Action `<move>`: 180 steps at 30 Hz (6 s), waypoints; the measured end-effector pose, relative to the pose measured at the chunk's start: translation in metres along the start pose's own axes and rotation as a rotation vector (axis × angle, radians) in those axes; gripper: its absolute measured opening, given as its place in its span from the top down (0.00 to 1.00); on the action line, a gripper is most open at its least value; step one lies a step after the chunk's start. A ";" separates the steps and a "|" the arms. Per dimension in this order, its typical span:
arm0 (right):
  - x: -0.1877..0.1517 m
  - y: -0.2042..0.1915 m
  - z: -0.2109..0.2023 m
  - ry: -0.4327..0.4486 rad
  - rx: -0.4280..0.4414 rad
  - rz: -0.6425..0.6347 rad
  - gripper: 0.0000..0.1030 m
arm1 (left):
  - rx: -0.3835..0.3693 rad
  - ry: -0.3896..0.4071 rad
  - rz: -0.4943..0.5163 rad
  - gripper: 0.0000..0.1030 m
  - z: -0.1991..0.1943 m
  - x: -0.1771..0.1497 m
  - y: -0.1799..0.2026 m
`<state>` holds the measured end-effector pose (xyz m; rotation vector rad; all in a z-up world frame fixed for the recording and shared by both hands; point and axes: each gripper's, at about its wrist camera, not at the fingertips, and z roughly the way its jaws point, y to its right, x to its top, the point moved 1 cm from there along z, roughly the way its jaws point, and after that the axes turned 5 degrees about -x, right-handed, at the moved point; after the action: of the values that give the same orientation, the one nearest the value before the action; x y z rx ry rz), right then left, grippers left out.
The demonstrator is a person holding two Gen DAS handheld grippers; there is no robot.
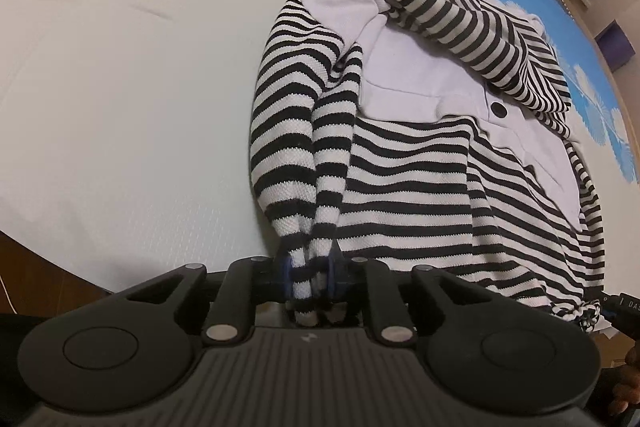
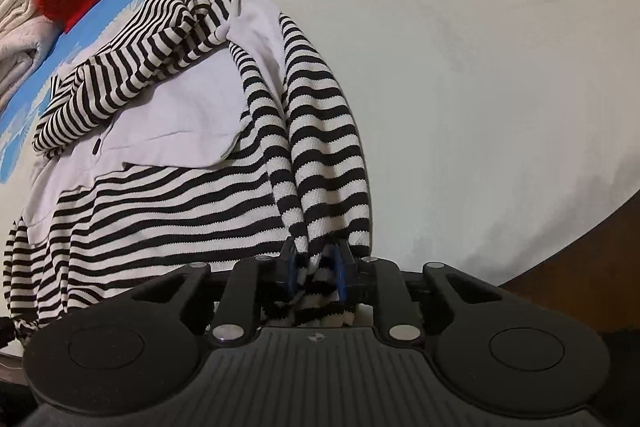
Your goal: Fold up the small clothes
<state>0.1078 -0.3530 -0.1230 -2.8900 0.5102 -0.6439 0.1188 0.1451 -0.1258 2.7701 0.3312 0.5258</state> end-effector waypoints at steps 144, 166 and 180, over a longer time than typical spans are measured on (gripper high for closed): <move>0.111 0.014 0.032 -0.087 0.112 -0.078 0.71 | -0.186 -0.099 0.013 0.99 0.002 0.138 -0.052; 0.121 0.001 -0.006 0.176 0.106 -0.146 0.73 | -0.246 0.030 0.172 0.77 -0.019 0.143 -0.006; 0.139 -0.054 0.040 0.121 -0.072 -0.262 0.65 | 0.101 0.109 0.184 0.52 0.028 0.169 0.042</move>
<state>0.2588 -0.3498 -0.0940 -3.0274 0.1710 -0.8573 0.2899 0.1456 -0.0829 2.8934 0.1294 0.7251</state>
